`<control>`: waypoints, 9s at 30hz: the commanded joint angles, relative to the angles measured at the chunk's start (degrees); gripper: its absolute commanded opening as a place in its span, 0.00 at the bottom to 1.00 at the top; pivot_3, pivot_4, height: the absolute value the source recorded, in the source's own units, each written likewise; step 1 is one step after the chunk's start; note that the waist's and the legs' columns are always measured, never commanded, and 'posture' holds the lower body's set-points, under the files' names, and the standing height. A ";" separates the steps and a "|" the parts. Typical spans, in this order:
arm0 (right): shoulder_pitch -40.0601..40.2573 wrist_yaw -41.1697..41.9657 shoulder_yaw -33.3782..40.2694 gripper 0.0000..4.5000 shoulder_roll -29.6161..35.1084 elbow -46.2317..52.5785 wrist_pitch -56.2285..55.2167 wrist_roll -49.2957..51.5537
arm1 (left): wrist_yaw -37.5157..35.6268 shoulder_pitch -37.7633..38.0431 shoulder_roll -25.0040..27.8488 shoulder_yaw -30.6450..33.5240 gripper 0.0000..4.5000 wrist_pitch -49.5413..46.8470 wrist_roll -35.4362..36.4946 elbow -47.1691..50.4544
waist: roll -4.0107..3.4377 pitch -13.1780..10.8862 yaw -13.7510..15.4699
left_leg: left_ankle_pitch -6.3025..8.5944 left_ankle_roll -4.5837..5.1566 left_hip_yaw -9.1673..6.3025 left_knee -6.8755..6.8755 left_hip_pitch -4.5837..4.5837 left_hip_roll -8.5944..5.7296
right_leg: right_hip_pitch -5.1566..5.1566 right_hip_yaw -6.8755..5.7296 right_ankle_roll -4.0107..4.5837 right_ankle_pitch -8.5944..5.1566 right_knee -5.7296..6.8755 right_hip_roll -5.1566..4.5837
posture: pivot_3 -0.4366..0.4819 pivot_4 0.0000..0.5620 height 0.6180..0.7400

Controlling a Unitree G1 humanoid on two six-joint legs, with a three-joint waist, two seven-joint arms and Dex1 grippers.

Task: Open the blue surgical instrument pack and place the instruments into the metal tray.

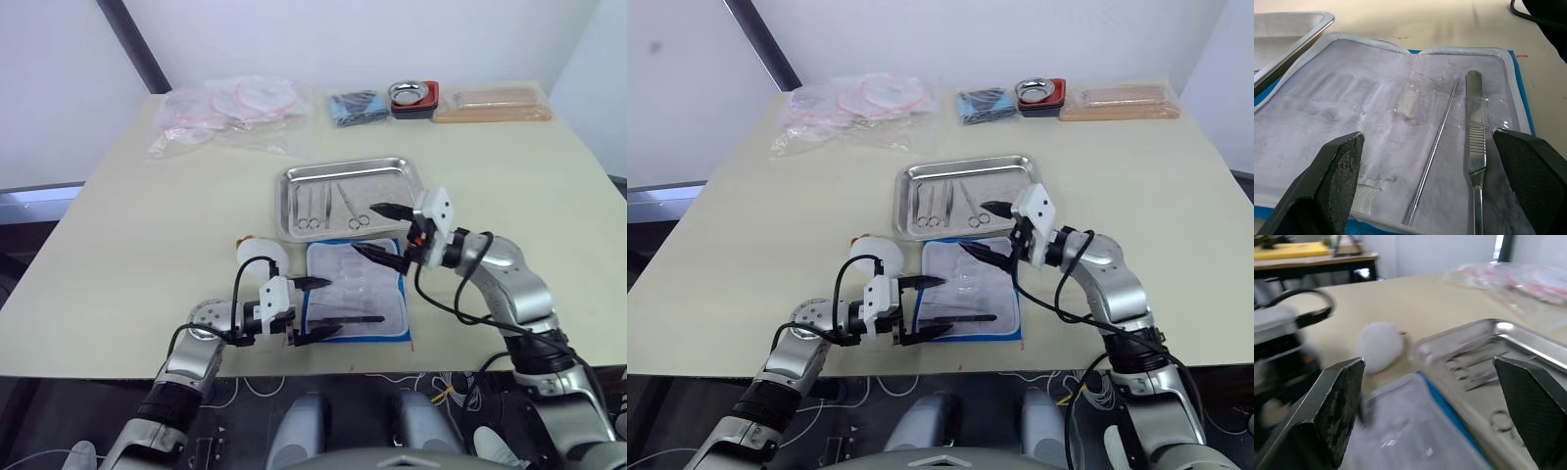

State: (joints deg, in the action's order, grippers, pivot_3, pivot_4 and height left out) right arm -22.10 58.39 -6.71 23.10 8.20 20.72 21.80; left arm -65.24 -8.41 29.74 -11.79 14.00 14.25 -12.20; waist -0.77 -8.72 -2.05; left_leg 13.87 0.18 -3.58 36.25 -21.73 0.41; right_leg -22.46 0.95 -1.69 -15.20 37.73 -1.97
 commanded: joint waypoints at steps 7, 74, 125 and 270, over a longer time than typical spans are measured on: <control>9.41 12.22 6.66 0.97 13.17 11.09 -0.28 10.20 | 1.61 3.41 1.29 -2.27 1.00 -3.91 -5.04 -6.58 | 0.24 -0.19 0.23 | 0.01 -0.02 -0.02 -0.04 -0.03 0.02 | 0.00 -0.03 0.00 0.00 -0.09 -0.16 | 0.48 0.27 1.00; 0.23 2.39 -17.07 0.97 7.29 -11.56 -15.16 -21.43 | -1.04 1.61 4.14 -2.14 1.00 -3.89 -4.99 -7.80 | 0.58 -0.19 -0.12 | 0.01 -0.02 0.13 -0.23 0.11 0.15 | 0.01 0.01 -0.01 0.02 -0.03 0.18 | 0.48 0.27 1.00; -3.85 8.41 -16.75 0.01 10.74 2.23 -6.60 -19.05 | -0.66 1.62 3.88 -2.29 1.00 -3.30 -5.24 -8.78 | 0.77 -0.21 -0.14 | 0.03 -0.06 0.10 -0.51 0.87 0.29 | 0.46 0.02 0.06 -0.02 -0.12 -0.08 | 0.48 0.27 1.00; 10.95 24.97 18.59 0.99 27.79 6.22 -1.09 18.52 | -1.62 -0.84 4.37 -3.12 1.00 -0.83 -5.49 -13.18 | 0.58 -0.44 0.20 | 0.06 -0.11 0.14 -1.02 0.92 0.26 | 0.71 -0.05 0.10 0.03 -0.80 -0.13 | 0.48 0.27 1.00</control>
State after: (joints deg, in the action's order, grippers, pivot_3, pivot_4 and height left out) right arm -11.01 82.25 10.11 49.89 12.73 19.42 38.64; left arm -68.65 -11.91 32.17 -13.59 15.60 15.03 -15.72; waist -0.19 -9.16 -1.86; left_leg 13.93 0.07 -3.43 35.23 -20.81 0.68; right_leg -21.75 0.91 -1.59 -15.17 36.94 -2.11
